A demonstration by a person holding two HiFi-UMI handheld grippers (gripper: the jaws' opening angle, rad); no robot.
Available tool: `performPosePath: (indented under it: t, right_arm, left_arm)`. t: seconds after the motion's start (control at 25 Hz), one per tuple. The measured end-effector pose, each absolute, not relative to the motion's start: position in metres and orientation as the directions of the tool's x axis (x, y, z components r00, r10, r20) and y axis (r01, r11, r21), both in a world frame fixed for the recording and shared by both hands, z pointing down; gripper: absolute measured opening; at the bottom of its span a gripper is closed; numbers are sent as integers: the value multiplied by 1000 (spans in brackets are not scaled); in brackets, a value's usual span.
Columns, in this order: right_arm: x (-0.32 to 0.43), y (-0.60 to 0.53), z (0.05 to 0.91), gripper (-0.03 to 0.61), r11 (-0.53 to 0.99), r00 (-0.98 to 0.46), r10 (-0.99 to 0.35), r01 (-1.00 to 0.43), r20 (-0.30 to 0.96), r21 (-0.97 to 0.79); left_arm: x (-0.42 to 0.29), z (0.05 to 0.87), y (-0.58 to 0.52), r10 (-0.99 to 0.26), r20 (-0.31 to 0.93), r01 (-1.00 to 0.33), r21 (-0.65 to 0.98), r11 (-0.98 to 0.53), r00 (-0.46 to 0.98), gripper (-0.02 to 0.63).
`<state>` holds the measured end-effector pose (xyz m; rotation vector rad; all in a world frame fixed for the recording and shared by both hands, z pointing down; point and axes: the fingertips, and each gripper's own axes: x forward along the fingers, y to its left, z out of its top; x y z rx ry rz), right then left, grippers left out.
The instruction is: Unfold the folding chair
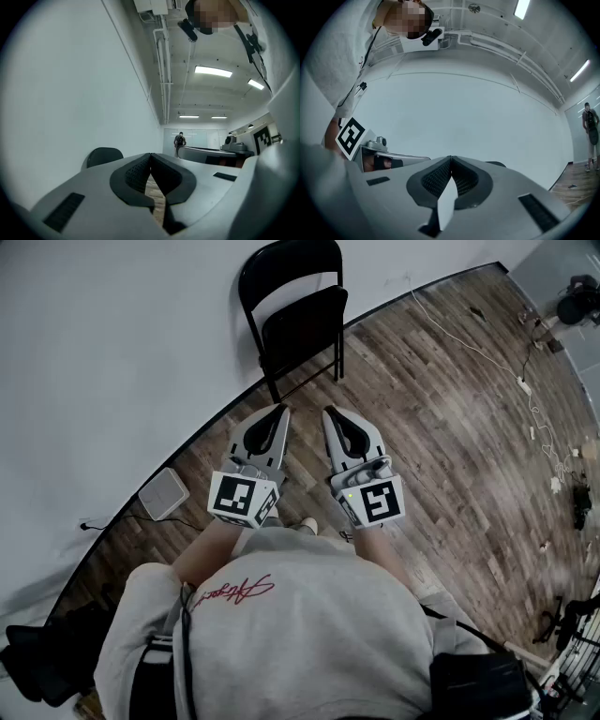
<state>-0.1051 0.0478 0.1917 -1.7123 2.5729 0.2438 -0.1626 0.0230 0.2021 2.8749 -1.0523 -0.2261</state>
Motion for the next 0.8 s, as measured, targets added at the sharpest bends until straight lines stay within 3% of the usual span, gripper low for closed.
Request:
performPosePath:
  t: [0.8]
  right_arm:
    - [-90,43,190,17,369,-382,-910,-923,-160,105]
  left_arm:
    - [-150,202,13,-644,-104,-634,113,-765,758,15]
